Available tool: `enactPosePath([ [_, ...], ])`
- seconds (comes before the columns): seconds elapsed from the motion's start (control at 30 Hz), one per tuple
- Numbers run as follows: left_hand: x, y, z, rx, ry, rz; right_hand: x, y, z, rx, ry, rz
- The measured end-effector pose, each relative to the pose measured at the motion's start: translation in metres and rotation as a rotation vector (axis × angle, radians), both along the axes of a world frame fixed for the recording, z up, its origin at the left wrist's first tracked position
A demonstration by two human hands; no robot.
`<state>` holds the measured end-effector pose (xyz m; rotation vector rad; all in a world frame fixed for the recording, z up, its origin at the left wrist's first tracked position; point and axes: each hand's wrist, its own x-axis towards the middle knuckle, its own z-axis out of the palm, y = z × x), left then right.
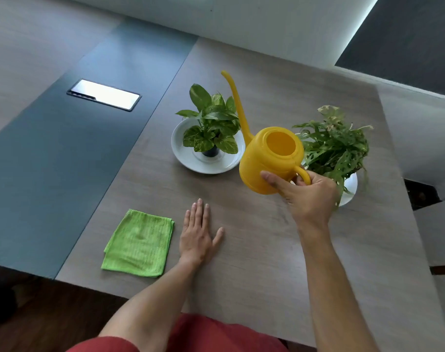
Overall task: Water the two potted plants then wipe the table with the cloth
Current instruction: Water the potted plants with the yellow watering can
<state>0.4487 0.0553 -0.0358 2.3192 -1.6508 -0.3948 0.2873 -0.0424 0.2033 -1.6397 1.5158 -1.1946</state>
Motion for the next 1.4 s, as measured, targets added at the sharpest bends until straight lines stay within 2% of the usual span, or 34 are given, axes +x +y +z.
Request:
enactPosePath([
  [0.23,-0.006,-0.006,0.004,-0.016,0.024,0.013,-0.046,0.026,-0.014,0.014,-0.102,-0.095],
  [0.4,-0.045,-0.011,0.013,-0.040,0.031,-0.112,-0.101,0.048,-0.022,0.018,-0.061,-0.198],
  [0.53,-0.106,-0.016,0.020,-0.026,0.031,-0.234,-0.159,0.071,-0.033,0.023,0.003,-0.323],
  [0.63,-0.159,-0.016,0.023,-0.010,0.035,-0.330,-0.204,0.091,-0.041,0.075,-0.062,-0.420],
  [0.8,-0.242,-0.015,0.025,-0.022,0.048,-0.443,-0.280,0.121,-0.070,0.188,-0.035,-0.584],
  [0.93,-0.301,-0.013,0.023,-0.019,0.054,-0.496,-0.336,0.140,-0.086,0.269,-0.005,-0.621],
  [1.13,-0.347,-0.004,0.013,0.023,0.032,-0.432,-0.395,0.158,-0.119,0.293,0.018,-0.639],
  [1.4,-0.357,0.005,0.007,0.051,-0.058,-0.370,-0.431,0.163,-0.138,0.234,0.031,-0.586],
])
